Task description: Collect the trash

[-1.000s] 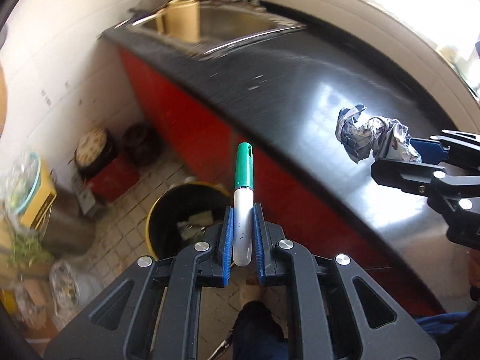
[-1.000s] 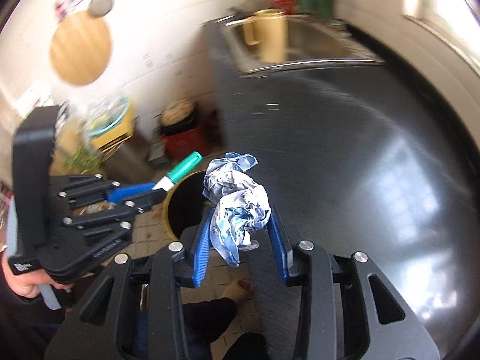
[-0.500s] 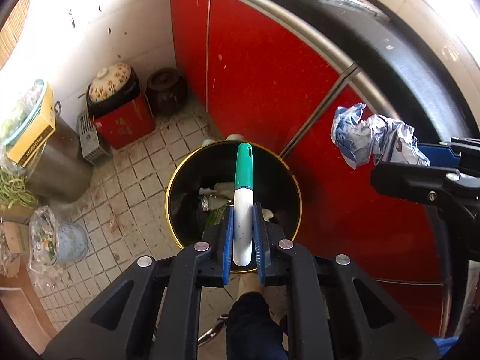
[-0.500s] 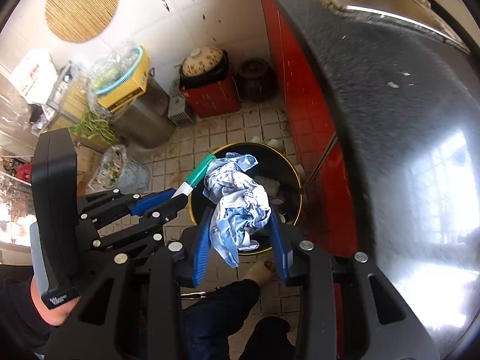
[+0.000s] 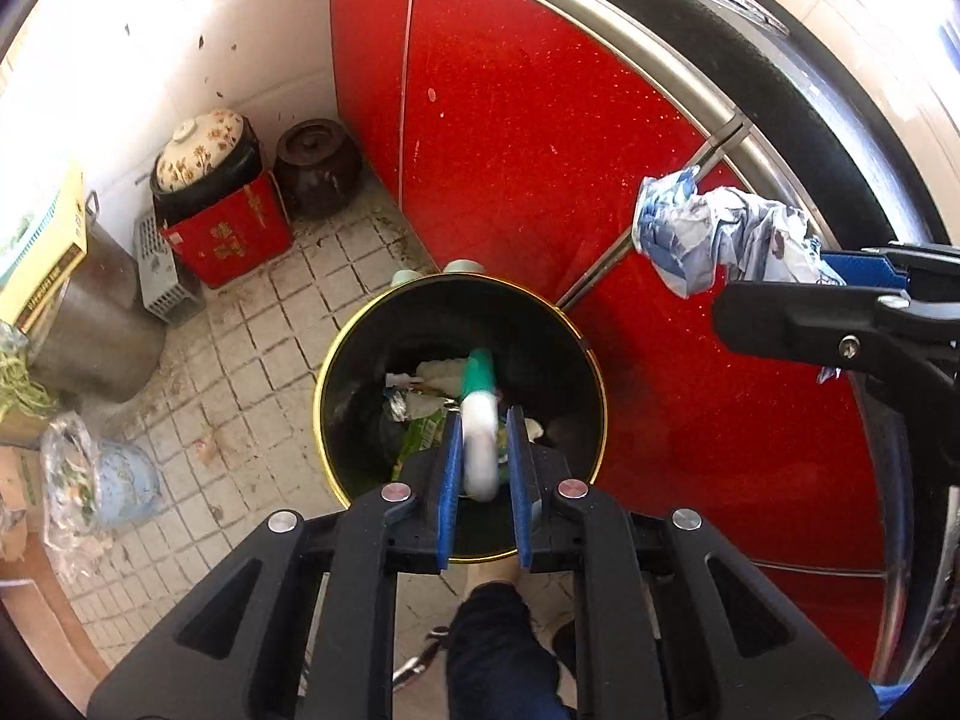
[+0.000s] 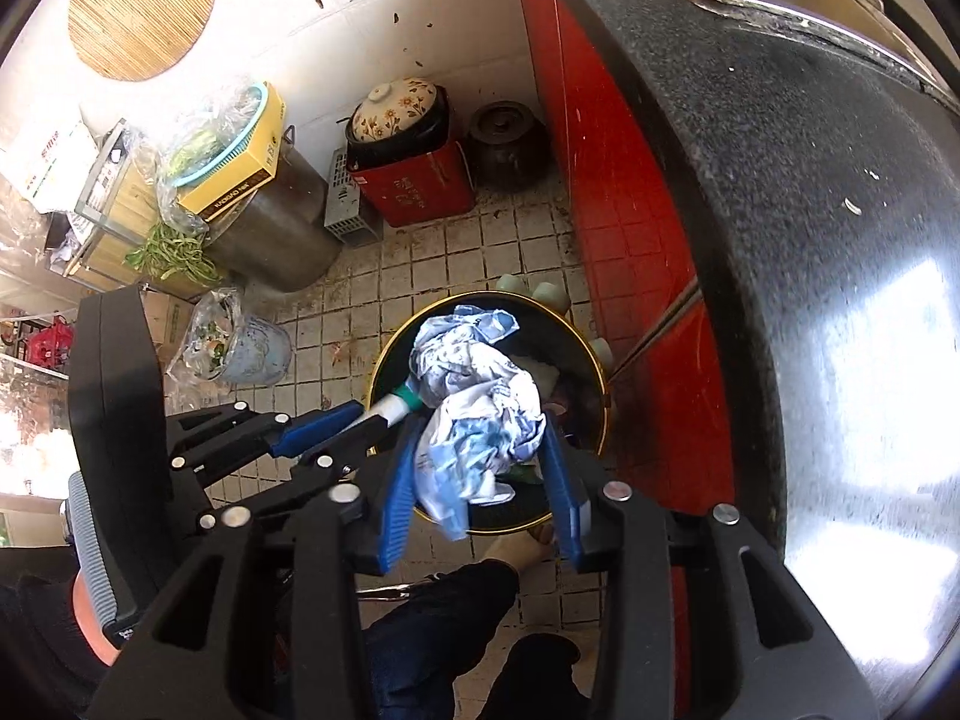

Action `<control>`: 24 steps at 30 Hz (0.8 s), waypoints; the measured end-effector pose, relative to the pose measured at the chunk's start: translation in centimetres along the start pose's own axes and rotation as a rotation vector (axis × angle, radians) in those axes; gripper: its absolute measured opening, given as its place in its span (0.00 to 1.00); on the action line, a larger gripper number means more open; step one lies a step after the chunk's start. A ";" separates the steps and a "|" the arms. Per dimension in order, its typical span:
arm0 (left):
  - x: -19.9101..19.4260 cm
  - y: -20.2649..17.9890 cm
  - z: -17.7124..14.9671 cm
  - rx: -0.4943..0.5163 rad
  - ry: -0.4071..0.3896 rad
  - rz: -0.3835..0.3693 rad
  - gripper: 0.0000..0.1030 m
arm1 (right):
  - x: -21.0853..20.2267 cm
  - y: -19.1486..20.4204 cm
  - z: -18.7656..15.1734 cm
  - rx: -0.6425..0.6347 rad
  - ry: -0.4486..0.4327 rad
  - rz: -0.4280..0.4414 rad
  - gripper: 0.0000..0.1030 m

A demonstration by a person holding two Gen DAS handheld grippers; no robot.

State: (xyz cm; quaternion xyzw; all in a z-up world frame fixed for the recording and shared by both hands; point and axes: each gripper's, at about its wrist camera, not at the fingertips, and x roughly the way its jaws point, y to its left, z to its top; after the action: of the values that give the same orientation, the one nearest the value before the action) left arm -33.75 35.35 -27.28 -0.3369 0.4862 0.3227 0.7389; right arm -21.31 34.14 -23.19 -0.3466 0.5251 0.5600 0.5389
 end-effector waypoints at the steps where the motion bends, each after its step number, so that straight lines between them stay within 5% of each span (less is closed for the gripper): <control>1: 0.1 0.1 0.0 -0.006 0.006 0.002 0.13 | 0.1 0.0 0.1 0.005 0.005 0.004 0.43; 3: 0.0 0.2 -0.1 -0.004 0.008 0.013 0.21 | 0.1 0.0 0.1 0.010 0.007 0.013 0.48; 4: 0.0 0.3 -0.2 -0.008 0.007 0.015 0.41 | 0.0 0.1 0.1 0.007 0.006 0.014 0.53; 6: -0.5 0.5 -0.5 -0.023 -0.014 0.015 0.63 | -0.3 0.2 0.1 0.002 -0.003 0.013 0.58; 8: -1.2 0.6 -0.7 -0.033 -0.024 0.028 0.68 | -0.9 0.2 -0.1 -0.002 -0.008 0.015 0.59; 12: -3.4 0.1 -0.7 -0.040 -0.040 0.060 0.92 | -4.7 -0.3 -1.1 0.010 -0.078 0.031 0.81; 15: -4.9 -1.0 -0.3 -0.017 -0.030 0.067 0.93 | -8.6 -1.2 -2.7 0.022 -0.138 0.001 0.93; 20: -8.4 -5.2 0.9 0.059 -0.061 0.107 0.93 | -16.5 -4.8 -7.2 0.094 -0.262 -0.086 0.93; 24: -10.8 -10.9 2.6 0.146 -0.094 0.005 0.93 | -23.4 -9.8 -13.7 0.238 -0.365 -0.253 0.93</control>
State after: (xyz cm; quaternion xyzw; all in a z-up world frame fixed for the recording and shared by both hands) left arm -27.12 29.65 -14.39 -0.2655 0.4738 0.3036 0.7828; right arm -10.08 14.06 -5.79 -0.2367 0.4336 0.4756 0.7278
